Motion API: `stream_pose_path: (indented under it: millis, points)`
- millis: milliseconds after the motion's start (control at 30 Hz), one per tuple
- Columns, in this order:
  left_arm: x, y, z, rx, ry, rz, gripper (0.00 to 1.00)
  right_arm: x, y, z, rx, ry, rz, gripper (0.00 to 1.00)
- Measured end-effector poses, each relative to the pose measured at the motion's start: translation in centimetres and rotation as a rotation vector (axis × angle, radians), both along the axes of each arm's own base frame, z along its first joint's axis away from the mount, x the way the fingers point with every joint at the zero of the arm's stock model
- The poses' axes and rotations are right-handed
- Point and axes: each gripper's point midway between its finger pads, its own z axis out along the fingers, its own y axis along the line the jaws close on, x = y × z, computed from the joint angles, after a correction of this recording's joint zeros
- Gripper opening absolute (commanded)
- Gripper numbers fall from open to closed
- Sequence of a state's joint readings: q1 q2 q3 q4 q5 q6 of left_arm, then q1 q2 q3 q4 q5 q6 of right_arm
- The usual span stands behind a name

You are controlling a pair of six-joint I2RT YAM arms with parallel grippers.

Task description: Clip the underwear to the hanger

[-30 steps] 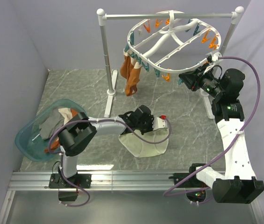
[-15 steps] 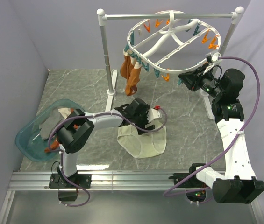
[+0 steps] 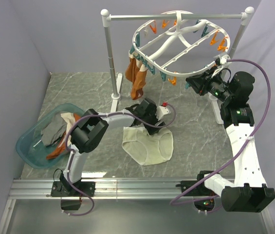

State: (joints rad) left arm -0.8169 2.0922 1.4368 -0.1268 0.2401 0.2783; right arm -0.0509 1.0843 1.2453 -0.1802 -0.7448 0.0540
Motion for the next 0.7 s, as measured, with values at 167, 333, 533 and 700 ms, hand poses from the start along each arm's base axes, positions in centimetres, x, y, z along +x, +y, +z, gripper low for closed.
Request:
stream_pose_path:
  millis: [167, 333, 533, 700]
  points:
    - [-0.5, 0.1, -0.9, 0.013, 0.025, 0.007, 0.79, 0.1, -0.1, 0.0, 0.0, 0.001, -0.002, 0.0]
    - [-1.8, -0.4, -1.1, 0.014, -0.002, -0.014, 0.61, 0.1, -0.1, -0.1, 0.0, 0.002, -0.002, 0.0]
    - [-4.4, -1.8, -1.3, 0.027, 0.019, -0.094, 0.18, 0.1, -0.1, -0.1, 0.0, 0.004, -0.003, 0.0]
    - [-4.7, -3.0, -1.3, 0.026, 0.05, -0.147, 0.0, 0.1, -0.1, -0.1, 0.0, 0.004, -0.003, 0.0]
